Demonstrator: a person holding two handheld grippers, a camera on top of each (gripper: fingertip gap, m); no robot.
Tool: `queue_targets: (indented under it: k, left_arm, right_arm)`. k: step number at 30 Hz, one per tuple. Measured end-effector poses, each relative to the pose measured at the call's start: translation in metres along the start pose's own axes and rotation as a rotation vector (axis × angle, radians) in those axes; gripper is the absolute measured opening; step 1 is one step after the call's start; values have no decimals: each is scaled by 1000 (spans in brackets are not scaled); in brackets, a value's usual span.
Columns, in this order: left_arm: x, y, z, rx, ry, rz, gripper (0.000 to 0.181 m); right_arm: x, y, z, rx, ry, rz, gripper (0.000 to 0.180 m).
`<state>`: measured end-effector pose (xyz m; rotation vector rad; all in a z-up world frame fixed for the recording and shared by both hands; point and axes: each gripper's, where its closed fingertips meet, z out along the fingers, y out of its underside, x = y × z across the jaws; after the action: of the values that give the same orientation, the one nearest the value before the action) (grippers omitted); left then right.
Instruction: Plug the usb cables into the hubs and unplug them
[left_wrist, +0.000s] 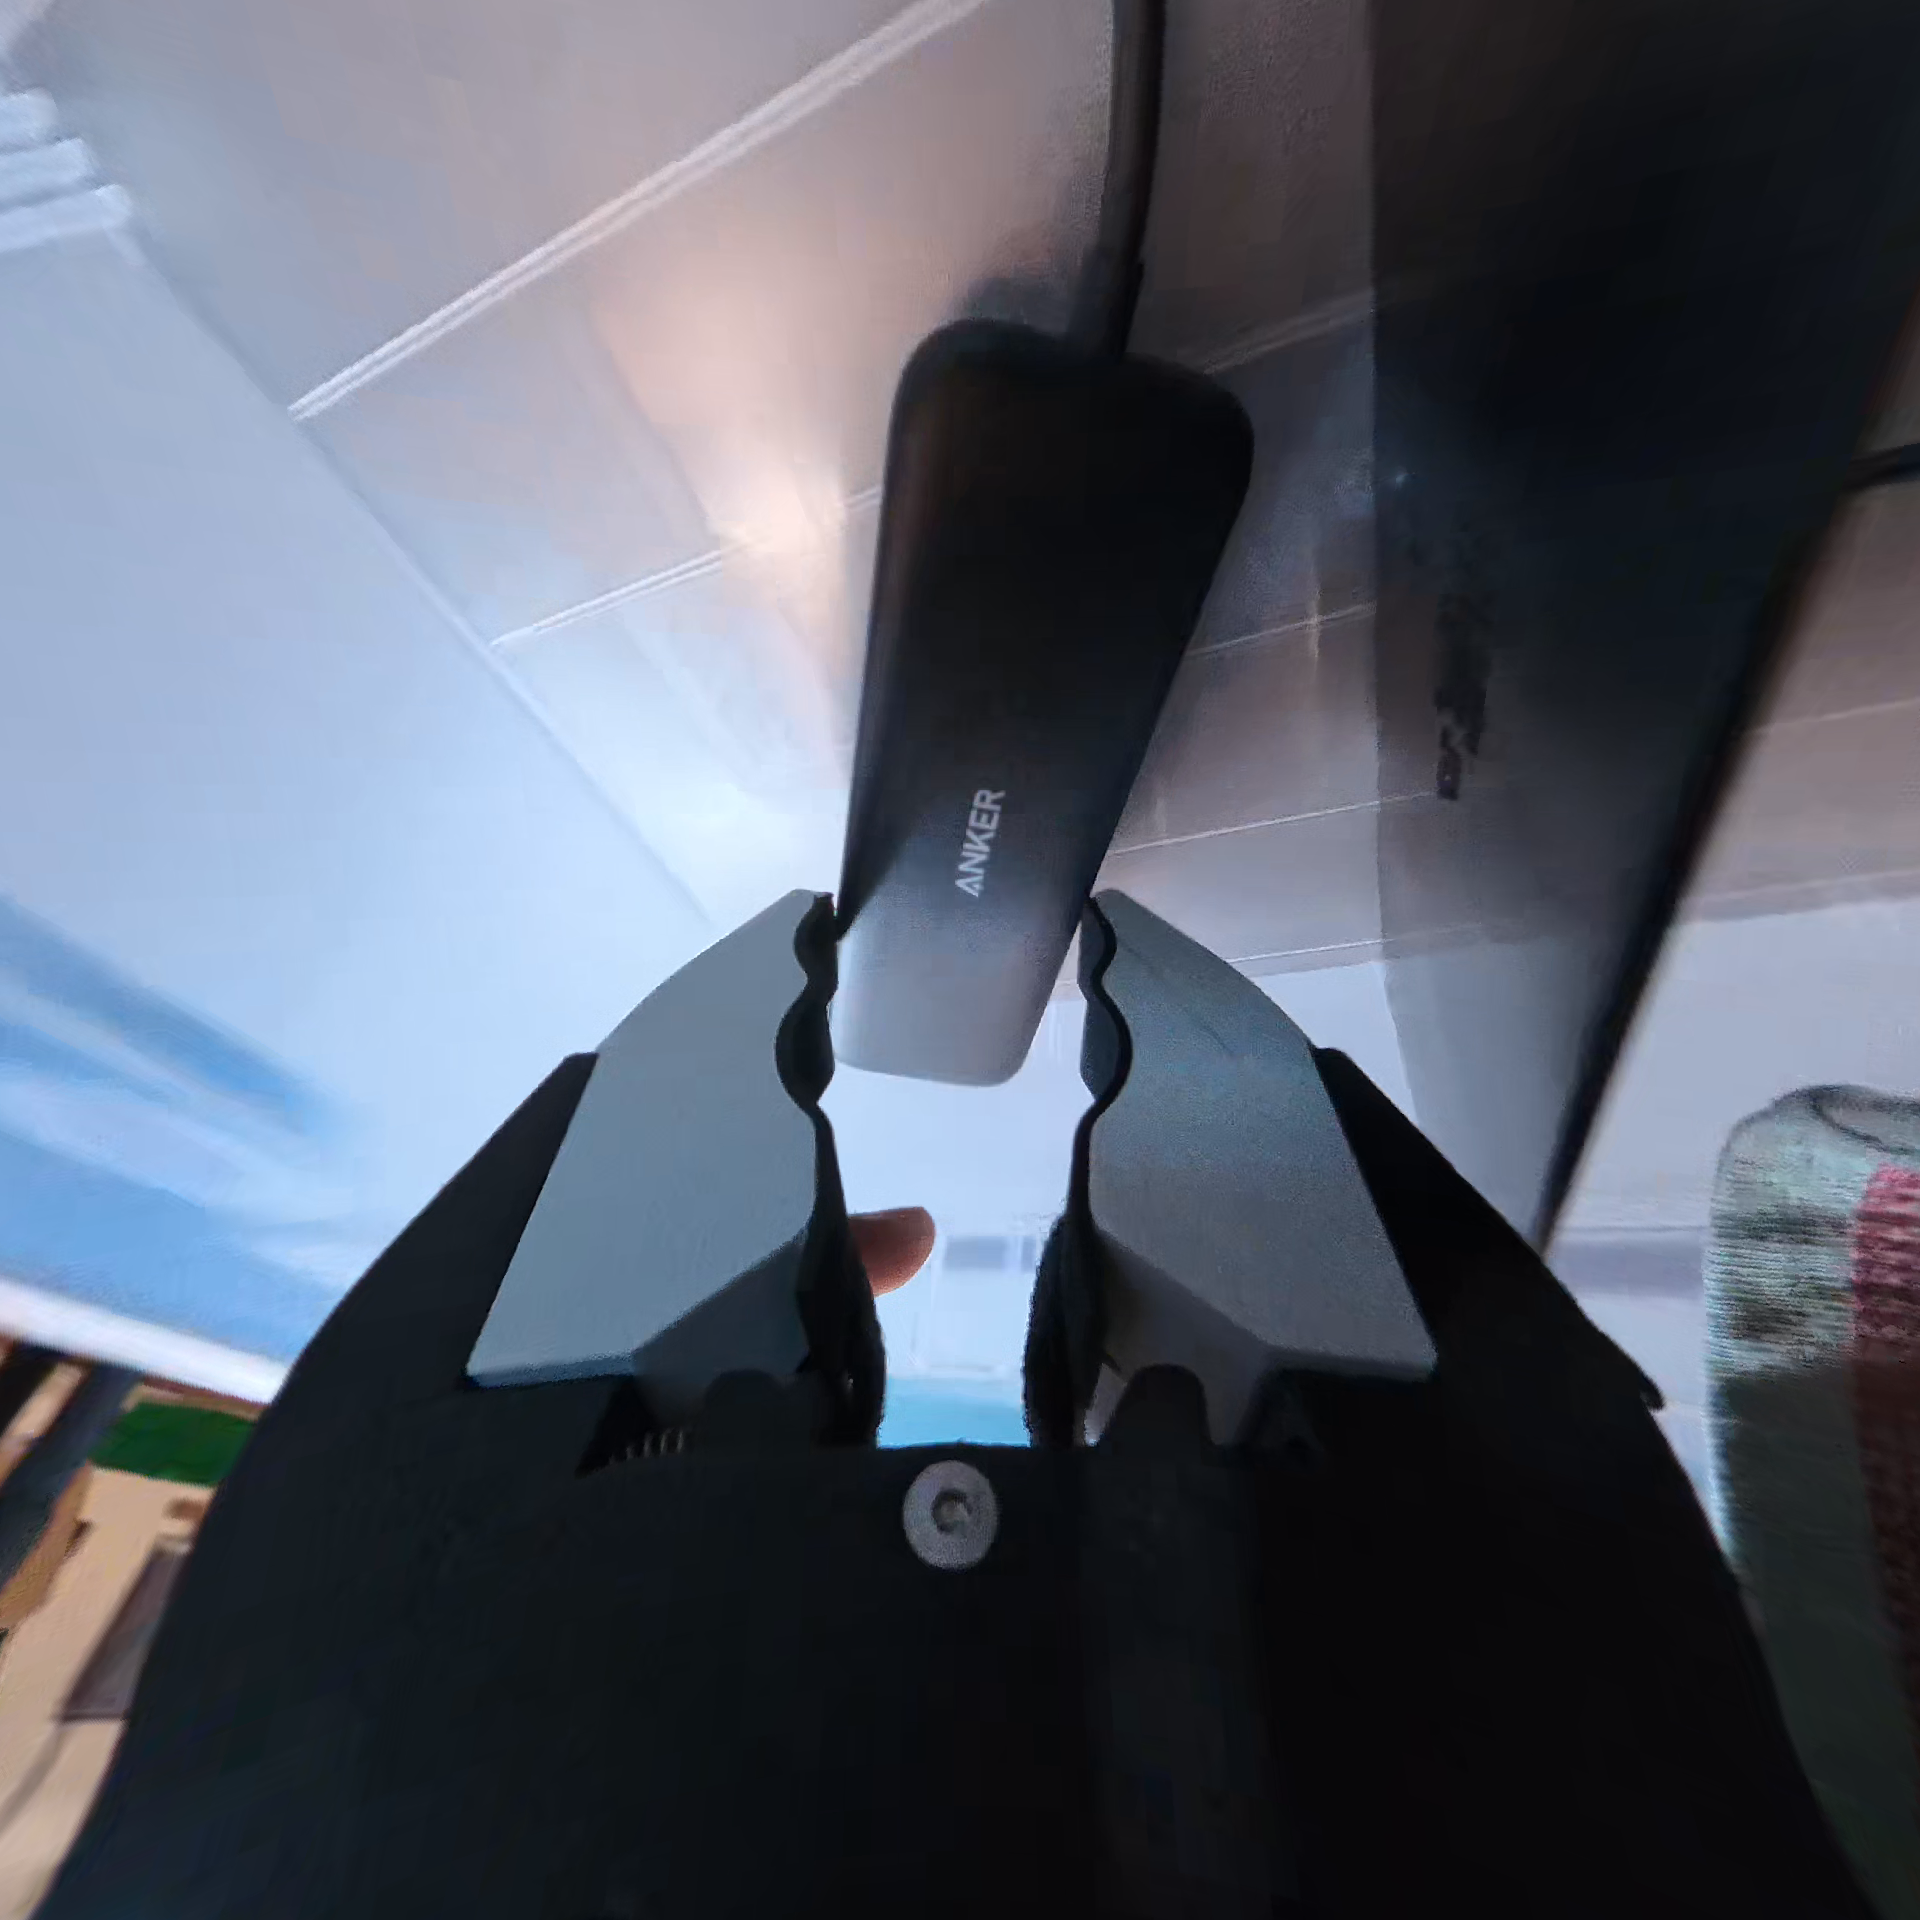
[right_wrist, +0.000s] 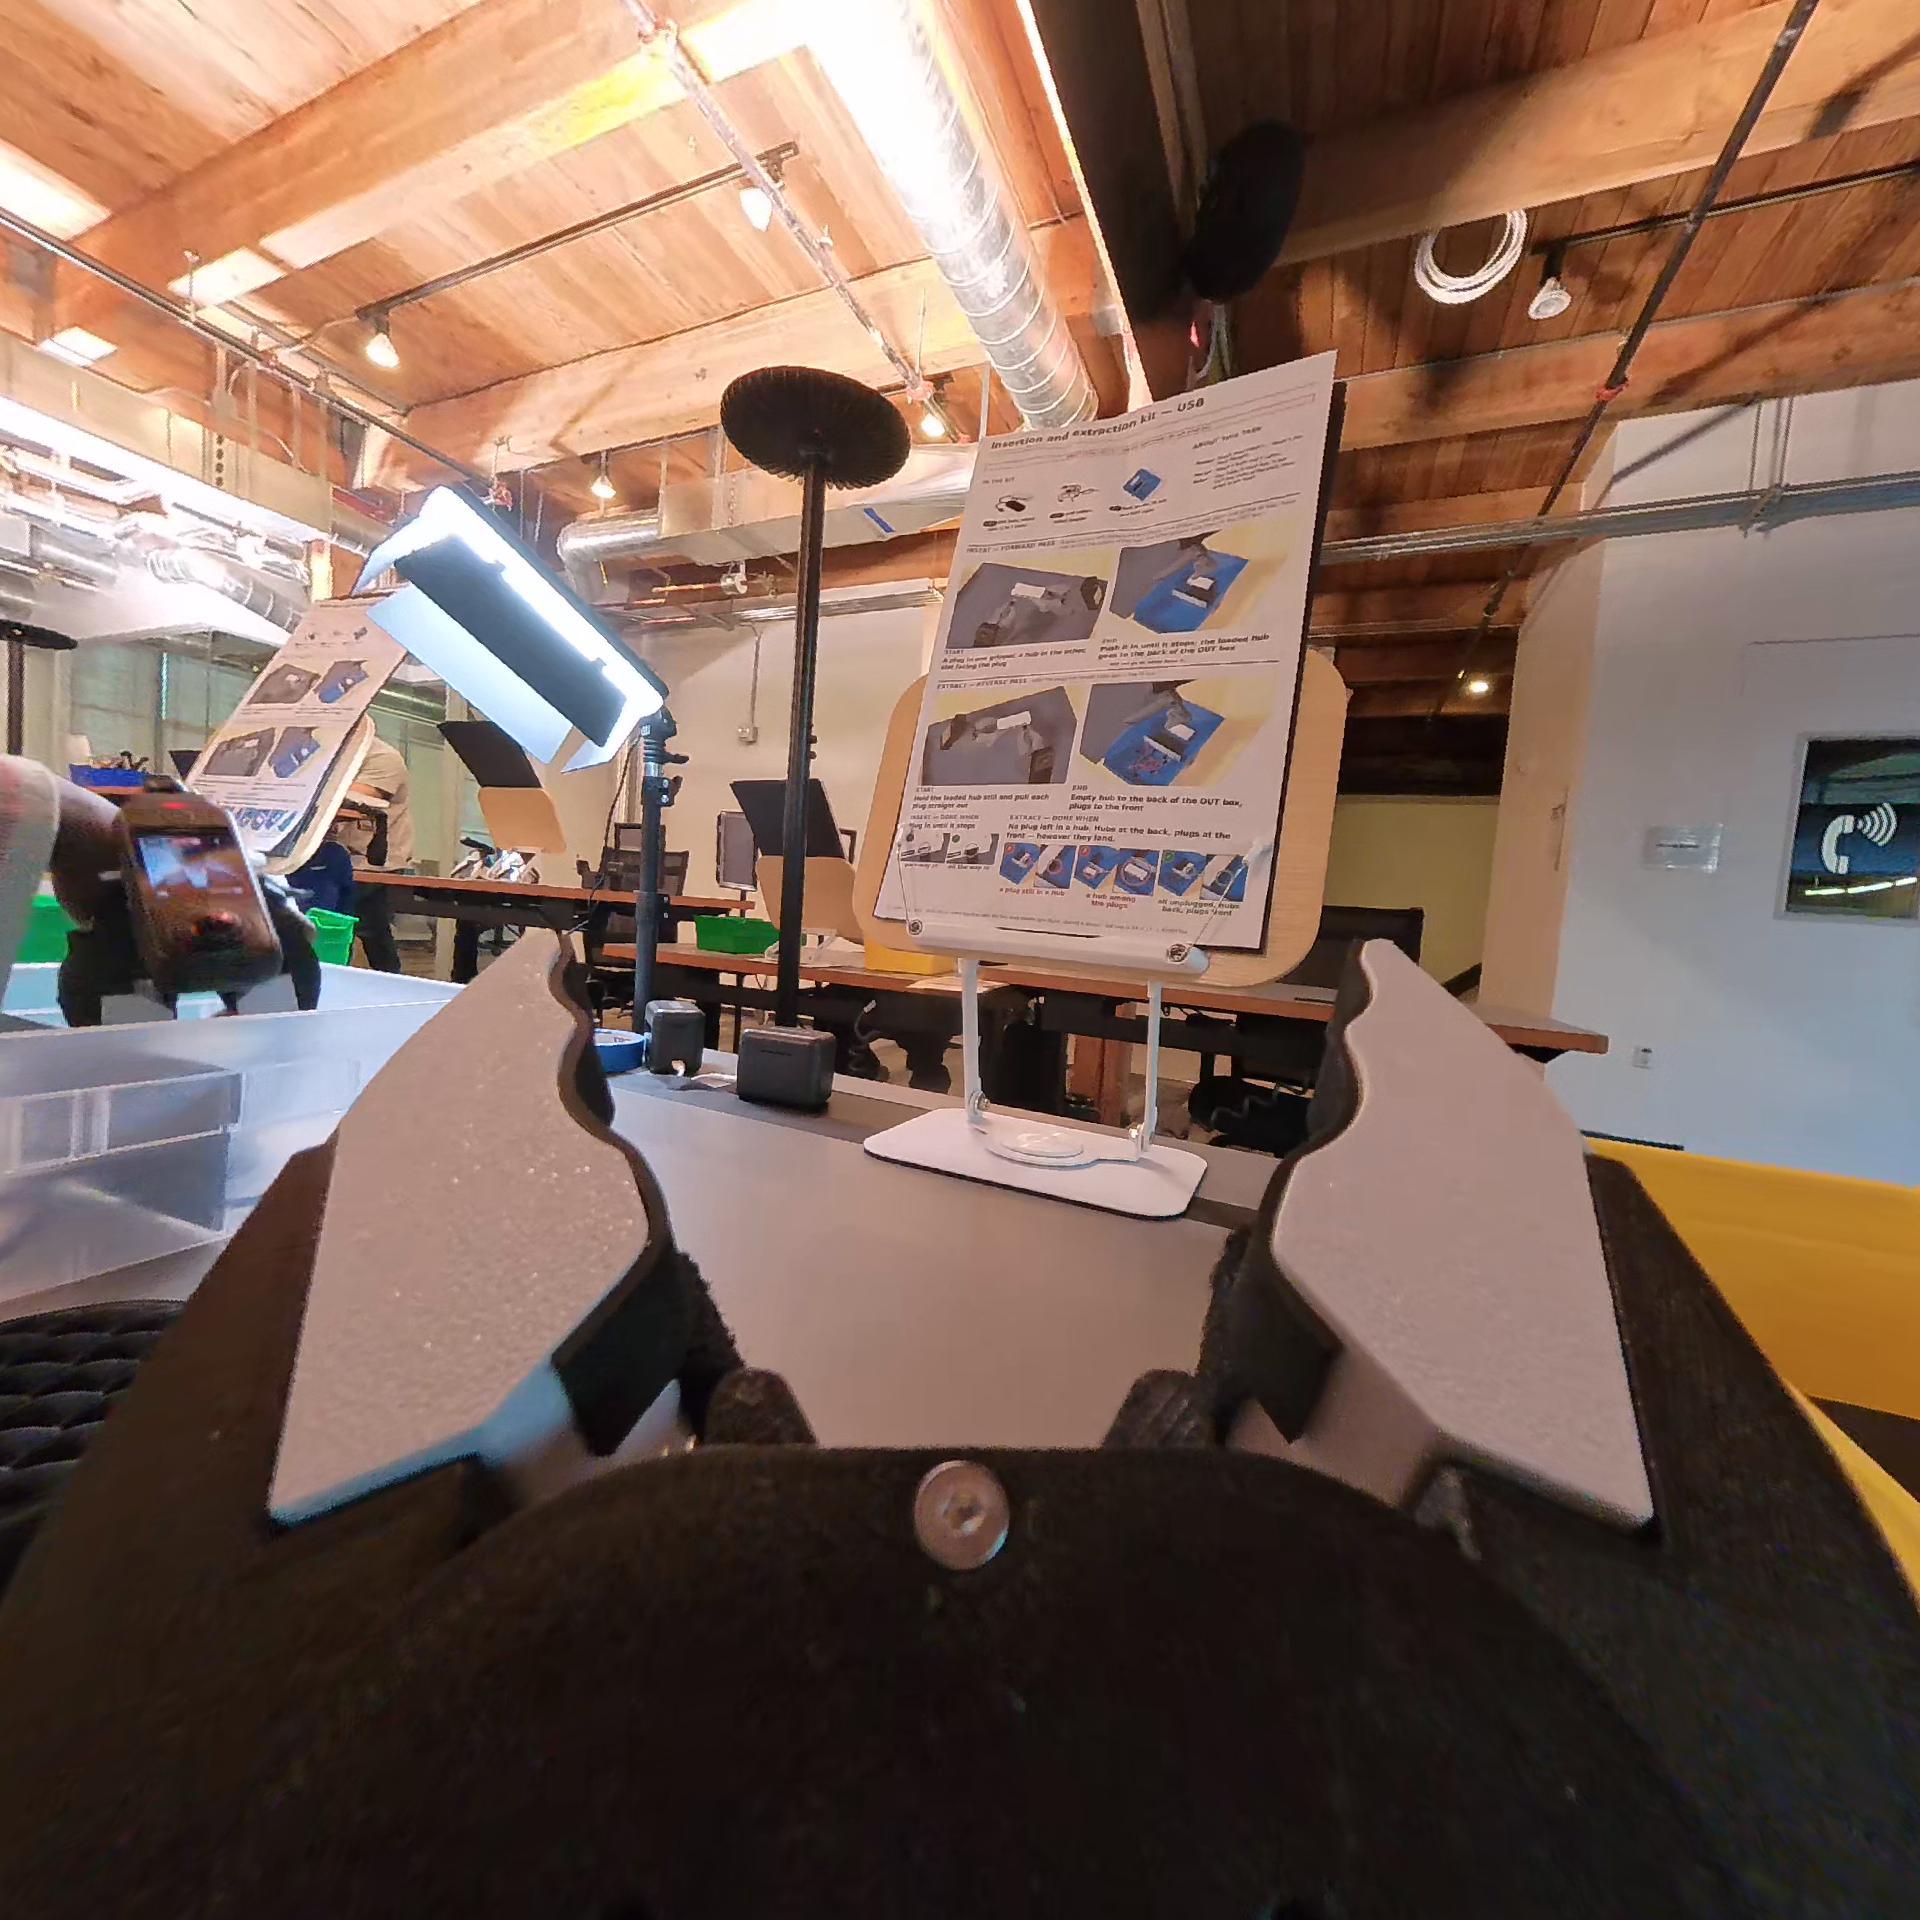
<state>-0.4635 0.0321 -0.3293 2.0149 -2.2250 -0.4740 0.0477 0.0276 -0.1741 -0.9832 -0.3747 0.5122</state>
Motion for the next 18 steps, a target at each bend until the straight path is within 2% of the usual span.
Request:
queue_targets:
  k: [5, 9, 18]
  left_arm:
    - [-8, 10, -39, 77, -178, -123, 44]
    - [-11, 15, -71, 51, -298, -126, 44]
    - [-2, 13, -117, -27, -369, -62, 44]
  right_arm:
    - [1, 0, 0, 1, -1, 14, 132]
    - [0, 0, -1, 2, -4, 13, 131]
    - [1, -2, -2, 5, -2, 22, 131]
